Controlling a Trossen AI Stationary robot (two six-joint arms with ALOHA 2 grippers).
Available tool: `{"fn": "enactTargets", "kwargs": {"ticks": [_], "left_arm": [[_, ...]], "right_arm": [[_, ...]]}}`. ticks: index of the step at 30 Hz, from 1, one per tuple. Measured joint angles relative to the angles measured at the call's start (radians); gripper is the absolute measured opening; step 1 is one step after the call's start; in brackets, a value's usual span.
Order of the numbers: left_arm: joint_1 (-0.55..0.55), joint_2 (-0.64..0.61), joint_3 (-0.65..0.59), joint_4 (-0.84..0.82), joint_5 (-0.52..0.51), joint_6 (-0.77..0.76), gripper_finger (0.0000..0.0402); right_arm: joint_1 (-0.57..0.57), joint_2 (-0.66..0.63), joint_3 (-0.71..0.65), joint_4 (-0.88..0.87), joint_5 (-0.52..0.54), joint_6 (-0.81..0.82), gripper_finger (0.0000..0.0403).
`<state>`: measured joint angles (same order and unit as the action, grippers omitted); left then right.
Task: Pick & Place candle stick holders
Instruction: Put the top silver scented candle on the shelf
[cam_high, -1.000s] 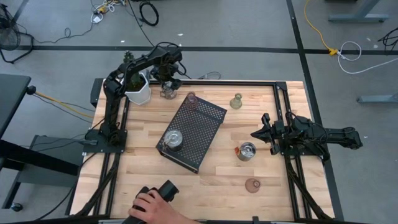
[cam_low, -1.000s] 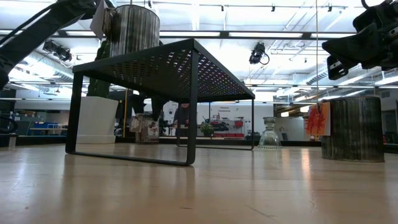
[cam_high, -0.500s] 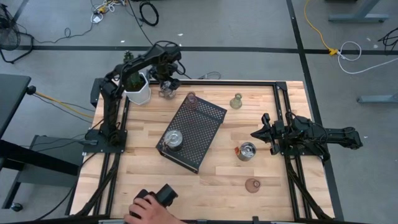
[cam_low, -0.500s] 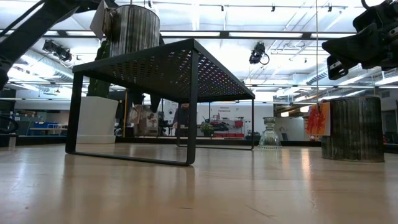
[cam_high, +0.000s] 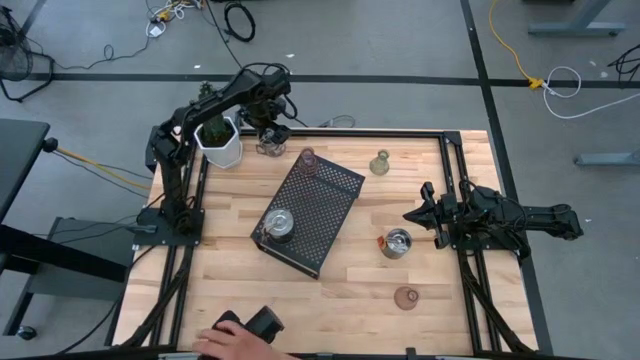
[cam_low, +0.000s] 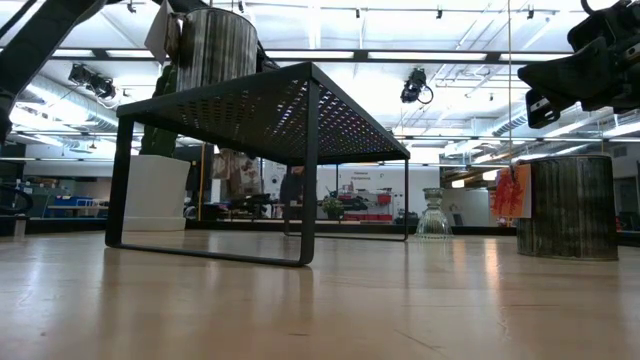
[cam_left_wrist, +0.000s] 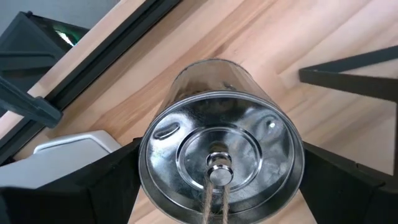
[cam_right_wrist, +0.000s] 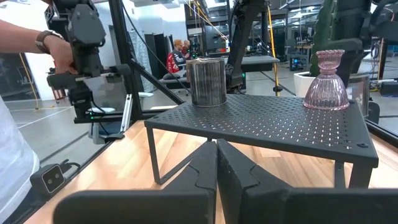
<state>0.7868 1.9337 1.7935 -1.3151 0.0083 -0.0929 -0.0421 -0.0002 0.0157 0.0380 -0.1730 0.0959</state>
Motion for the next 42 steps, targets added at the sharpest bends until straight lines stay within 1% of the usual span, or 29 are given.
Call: {"fn": "enactTargets", "kwargs": {"ticks": [13, 36, 42], "left_arm": [[-0.008, -0.089, 0.0, -0.047, -0.006, 0.023, 0.0374], [-0.093, -0.269, 0.0, -0.048, -0.015, 0.03, 0.0374], [-0.112, -0.332, 0.0, -0.048, -0.013, 0.029, 0.0374]], "right_arm": [[0.0, 0.0, 0.0, 0.0, 0.0, 0.0, 0.0012], [0.0, 0.0, 0.0, 0.0, 0.0, 0.0, 0.0012], [0.0, 0.0, 0.0, 0.0, 0.0, 0.0, 0.0012]]}}
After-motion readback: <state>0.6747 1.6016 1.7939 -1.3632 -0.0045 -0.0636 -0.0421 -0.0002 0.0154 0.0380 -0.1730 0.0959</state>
